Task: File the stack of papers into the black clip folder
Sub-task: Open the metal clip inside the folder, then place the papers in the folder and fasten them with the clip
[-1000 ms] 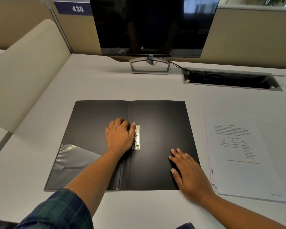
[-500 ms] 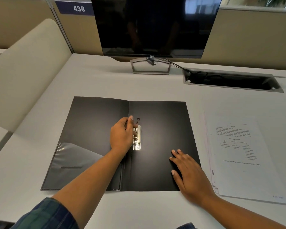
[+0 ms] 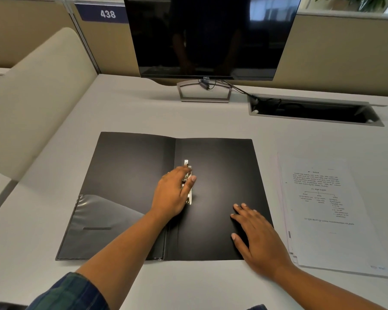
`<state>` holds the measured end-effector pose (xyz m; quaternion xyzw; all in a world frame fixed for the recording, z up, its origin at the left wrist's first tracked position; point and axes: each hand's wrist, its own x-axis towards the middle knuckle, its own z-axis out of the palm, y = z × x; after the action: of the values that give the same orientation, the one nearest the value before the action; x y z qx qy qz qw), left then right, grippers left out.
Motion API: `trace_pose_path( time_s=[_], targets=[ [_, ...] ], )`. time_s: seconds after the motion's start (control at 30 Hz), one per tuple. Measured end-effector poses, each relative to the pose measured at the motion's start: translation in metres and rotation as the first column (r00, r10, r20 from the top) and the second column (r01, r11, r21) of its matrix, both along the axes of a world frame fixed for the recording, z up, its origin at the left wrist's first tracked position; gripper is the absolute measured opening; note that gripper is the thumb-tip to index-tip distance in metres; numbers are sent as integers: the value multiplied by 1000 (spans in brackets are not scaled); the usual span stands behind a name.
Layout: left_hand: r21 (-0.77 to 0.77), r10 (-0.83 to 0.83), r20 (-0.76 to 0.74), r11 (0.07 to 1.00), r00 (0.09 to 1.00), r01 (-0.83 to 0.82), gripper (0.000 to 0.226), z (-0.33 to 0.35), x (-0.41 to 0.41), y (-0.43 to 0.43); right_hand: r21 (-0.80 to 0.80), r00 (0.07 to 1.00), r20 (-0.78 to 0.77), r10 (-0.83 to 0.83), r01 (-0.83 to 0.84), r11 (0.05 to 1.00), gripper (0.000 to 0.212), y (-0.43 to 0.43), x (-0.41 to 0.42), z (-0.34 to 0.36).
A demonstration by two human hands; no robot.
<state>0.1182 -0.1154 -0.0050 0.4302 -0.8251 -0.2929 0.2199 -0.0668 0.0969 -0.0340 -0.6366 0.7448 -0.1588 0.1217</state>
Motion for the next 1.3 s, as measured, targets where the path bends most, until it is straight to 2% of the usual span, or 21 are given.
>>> trace_pose_path(
  time_s=[0.1, 0.2, 0.3, 0.43, 0.6, 0.73, 0.8, 0.83, 0.9, 0.97, 1.03, 1.1, 1.13, 1.2, 1.3],
  targets=[
    [-186, 31, 0, 982, 1000, -31, 22, 2, -3, 9, 9, 1000, 13, 5, -5, 1000, 55, -1, 0, 2],
    [-226, 9, -104, 973, 995, -33, 15, 9, -17, 32, 19, 995, 96, 19, -21, 1000, 56, -3, -3, 9],
    [-213, -111, -124, 973, 986, 83, 18, 15, -40, 60, 32, 969, 246, -27, 20, 999, 55, -4, -15, 22],
    [-144, -281, -82, 953, 956, 268, 32, 23, -79, 94, -20, 919, 322, -229, 249, 968, 43, 0, -51, 47],
    [-34, -485, 110, 870, 868, 491, 47, 31, -138, 137, 20, 796, 337, -503, 528, 849, 44, 28, -127, 69],
    [52, -501, 206, 863, 840, 502, 57, 25, -172, 161, 78, 686, 335, -646, 663, 744, 44, 59, -183, 71],
    [140, -451, 195, 892, 871, 431, 60, 24, -186, 171, 115, 641, 313, -700, 706, 698, 48, 71, -204, 69],
    [210, -386, 131, 911, 913, 355, 61, 24, -191, 175, 135, 621, 298, -725, 725, 676, 51, 76, -213, 68],
    [374, -133, -37, 917, 990, 137, 60, 28, -201, 181, 189, 584, 276, -764, 746, 639, 59, 83, -226, 65],
    [528, 150, -98, 846, 984, -76, 58, 33, -211, 183, 263, 590, 250, -768, 721, 640, 69, 87, -233, 60],
    [693, 325, -83, 698, 942, -180, 57, 37, -222, 181, 325, 627, 213, -749, 678, 660, 79, 90, -233, 53],
    [789, 397, -73, 584, 915, -191, 45, 42, -231, 178, 332, 658, 159, -736, 666, 668, 90, 92, -232, 48],
    [797, 405, -69, 572, 912, -194, 35, 43, -235, 176, 325, 666, 143, -732, 667, 670, 94, 93, -231, 46],
    [772, 412, -61, 597, 909, -218, 24, 42, -242, 173, 314, 676, 138, -724, 663, 679, 97, 95, -234, 44],
    [747, 391, -24, 618, 920, -243, 27, 39, -245, 163, 307, 688, 137, -713, 655, 690, 97, 94, -233, 42]
  ],
)
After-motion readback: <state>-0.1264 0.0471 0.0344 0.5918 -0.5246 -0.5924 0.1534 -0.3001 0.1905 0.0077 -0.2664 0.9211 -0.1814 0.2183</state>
